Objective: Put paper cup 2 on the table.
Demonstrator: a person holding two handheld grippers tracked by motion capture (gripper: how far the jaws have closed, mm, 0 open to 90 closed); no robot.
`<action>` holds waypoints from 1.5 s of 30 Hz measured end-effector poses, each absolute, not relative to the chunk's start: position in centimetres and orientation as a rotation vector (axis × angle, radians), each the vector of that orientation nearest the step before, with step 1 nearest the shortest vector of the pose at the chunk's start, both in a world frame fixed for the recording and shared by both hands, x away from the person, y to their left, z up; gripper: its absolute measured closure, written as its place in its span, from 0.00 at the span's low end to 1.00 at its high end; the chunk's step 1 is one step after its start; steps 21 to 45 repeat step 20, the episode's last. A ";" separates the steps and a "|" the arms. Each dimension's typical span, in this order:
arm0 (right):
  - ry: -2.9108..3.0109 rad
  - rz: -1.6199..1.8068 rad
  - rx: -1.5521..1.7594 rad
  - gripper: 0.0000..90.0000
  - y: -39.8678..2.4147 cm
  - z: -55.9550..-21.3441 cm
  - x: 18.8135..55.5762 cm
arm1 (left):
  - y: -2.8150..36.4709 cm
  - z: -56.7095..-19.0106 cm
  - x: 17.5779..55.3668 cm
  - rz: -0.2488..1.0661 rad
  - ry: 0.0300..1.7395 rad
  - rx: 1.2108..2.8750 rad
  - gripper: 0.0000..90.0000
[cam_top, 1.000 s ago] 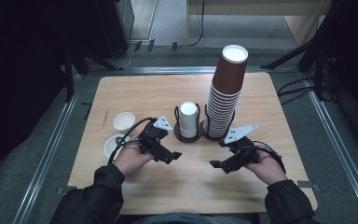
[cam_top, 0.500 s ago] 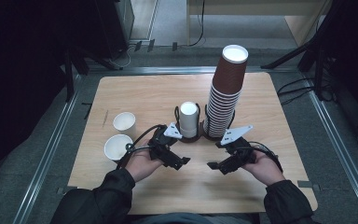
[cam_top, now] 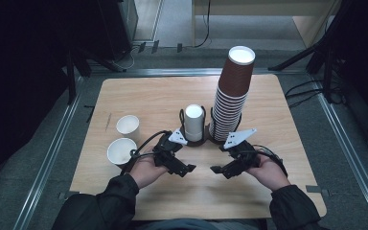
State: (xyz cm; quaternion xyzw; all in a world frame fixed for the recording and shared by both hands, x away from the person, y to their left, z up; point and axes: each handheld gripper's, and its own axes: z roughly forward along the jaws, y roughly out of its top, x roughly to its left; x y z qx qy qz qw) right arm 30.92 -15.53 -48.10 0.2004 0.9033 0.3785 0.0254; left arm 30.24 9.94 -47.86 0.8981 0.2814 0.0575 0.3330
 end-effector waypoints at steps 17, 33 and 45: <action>2.799 1.165 0.618 0.18 -15.6 -48.2 31.0 | 10.1 -48.3 30.4 0.140 0.738 2.368 0.00; 2.803 1.155 0.614 0.18 -15.6 -48.3 31.0 | 10.2 -48.4 30.5 0.140 0.743 2.372 0.00; 2.803 1.155 0.614 0.18 -15.6 -48.3 31.0 | 10.2 -48.4 30.5 0.140 0.743 2.372 0.00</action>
